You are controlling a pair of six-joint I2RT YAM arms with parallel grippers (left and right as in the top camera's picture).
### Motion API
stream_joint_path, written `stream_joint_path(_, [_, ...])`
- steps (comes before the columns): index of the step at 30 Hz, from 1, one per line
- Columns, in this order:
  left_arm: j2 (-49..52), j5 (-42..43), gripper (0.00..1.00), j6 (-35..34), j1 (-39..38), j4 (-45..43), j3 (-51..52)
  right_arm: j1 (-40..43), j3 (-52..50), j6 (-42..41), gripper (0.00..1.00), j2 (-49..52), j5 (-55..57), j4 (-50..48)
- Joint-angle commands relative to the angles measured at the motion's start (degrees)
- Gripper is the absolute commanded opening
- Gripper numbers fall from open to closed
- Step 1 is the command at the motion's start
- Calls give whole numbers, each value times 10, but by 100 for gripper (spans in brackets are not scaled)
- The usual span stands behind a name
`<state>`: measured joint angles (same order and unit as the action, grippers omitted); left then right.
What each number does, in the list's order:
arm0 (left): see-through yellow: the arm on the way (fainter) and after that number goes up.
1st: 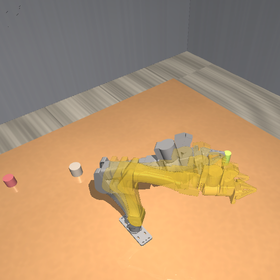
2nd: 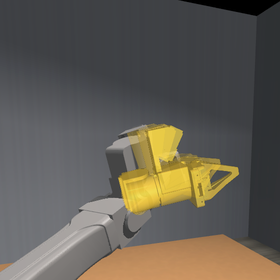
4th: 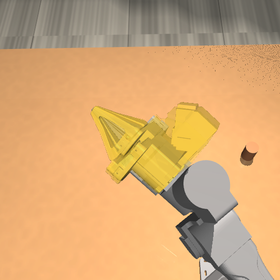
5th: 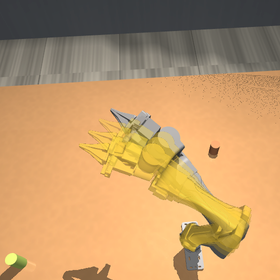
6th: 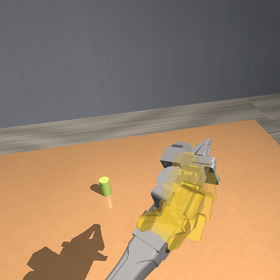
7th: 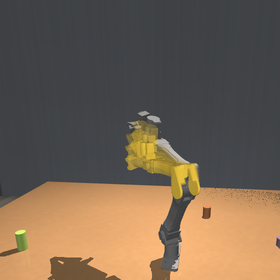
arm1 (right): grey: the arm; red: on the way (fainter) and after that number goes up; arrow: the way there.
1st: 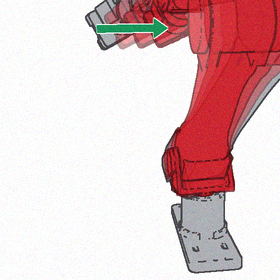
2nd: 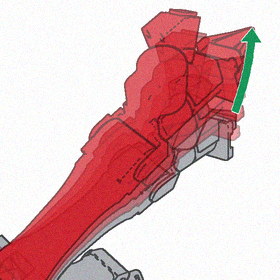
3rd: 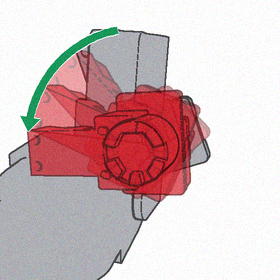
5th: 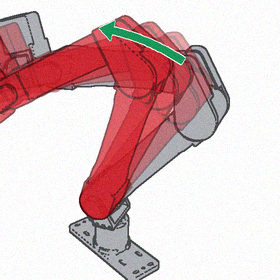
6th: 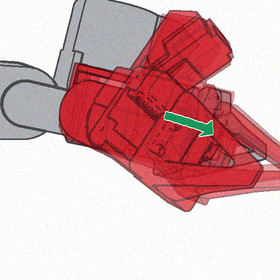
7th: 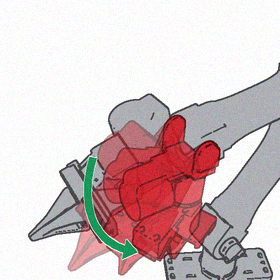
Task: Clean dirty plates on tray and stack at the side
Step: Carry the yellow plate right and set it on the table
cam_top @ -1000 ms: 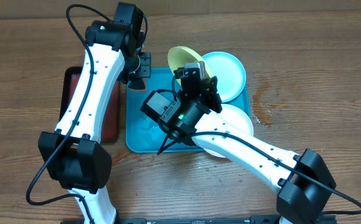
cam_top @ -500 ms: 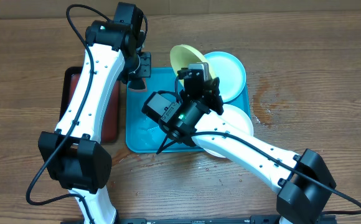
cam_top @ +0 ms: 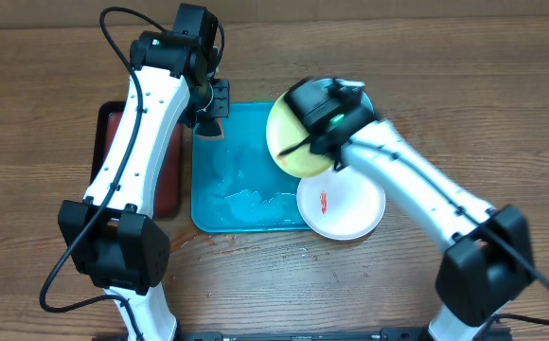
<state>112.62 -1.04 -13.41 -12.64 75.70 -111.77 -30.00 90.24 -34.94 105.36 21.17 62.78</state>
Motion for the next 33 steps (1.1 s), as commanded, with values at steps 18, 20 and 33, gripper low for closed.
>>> stream_joint_path(18, [-4,6,4,-8,2,1,1,474,-104,137,4,-43,-311,-37])
stream_joint_path(20, [-4,6,4,-8,2,1,1,497,-141,137,4,-43,-311,-70])
stream_joint_path(33, [-4,6,4,-10,2,0,1,514,-277,137,9,-42,-311,-206])
